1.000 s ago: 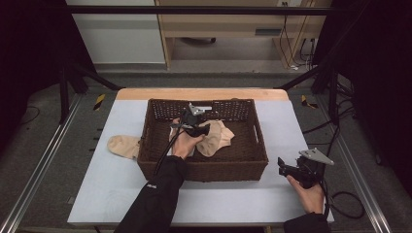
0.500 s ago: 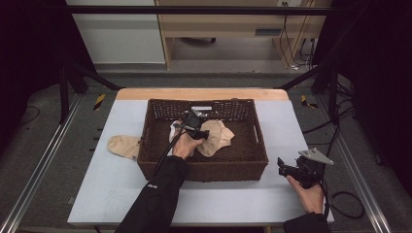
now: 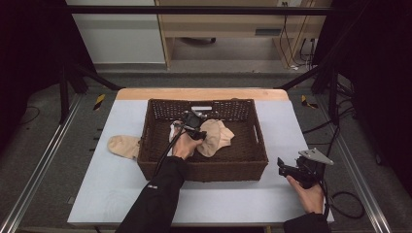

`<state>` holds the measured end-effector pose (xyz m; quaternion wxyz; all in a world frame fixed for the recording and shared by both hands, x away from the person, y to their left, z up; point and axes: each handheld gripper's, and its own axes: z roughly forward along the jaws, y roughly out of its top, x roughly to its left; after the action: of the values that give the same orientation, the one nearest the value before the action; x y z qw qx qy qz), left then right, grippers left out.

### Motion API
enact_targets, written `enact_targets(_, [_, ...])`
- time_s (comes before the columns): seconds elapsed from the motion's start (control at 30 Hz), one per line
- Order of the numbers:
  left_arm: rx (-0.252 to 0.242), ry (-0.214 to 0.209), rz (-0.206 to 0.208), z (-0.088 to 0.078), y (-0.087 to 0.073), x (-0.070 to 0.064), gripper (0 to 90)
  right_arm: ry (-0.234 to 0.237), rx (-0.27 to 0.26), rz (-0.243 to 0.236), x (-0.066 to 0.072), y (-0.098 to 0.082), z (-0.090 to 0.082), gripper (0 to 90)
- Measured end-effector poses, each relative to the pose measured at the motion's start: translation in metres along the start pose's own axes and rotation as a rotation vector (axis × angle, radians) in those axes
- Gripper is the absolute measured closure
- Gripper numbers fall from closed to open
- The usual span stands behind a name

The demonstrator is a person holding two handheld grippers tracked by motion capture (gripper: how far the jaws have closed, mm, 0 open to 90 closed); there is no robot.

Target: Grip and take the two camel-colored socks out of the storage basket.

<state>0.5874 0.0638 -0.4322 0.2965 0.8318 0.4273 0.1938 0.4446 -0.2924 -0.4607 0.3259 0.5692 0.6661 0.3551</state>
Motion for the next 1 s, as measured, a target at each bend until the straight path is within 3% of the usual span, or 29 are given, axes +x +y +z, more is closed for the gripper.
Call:
enact_targets(0.07, [-0.010, 0.013, -0.005, 0.001, -0.001, 0.001, 46.0, 0.002, 0.002, 0.004, 0.000, 0.000, 0.000, 4.3])
enact_targets(0.2, [0.010, -0.040, -0.040, 0.006, -0.003, 0.001, 43.0, 0.003, 0.004, 0.004, 0.000, 0.000, 0.000, 4.3])
enact_targets(0.47, [0.055, -0.092, -0.031, 0.004, -0.003, -0.003, 73.0, 0.002, 0.003, 0.002, 0.000, 0.000, 0.000, 4.4])
enact_targets(0.63, [0.056, -0.097, 0.003, -0.002, -0.001, -0.005, 79.3, 0.001, 0.004, 0.001, 0.000, 0.000, 0.000, 4.4])
enact_targets(0.9, [-0.107, -0.120, 0.016, -0.026, 0.006, -0.008, 81.0, 0.001, 0.004, 0.000, 0.000, 0.000, 0.000, 4.3])
enact_targets(1.0, [-0.138, -0.128, 0.015, -0.031, 0.006, -0.008, 81.2, 0.000, 0.005, 0.000, 0.000, 0.000, 0.000, 4.3])
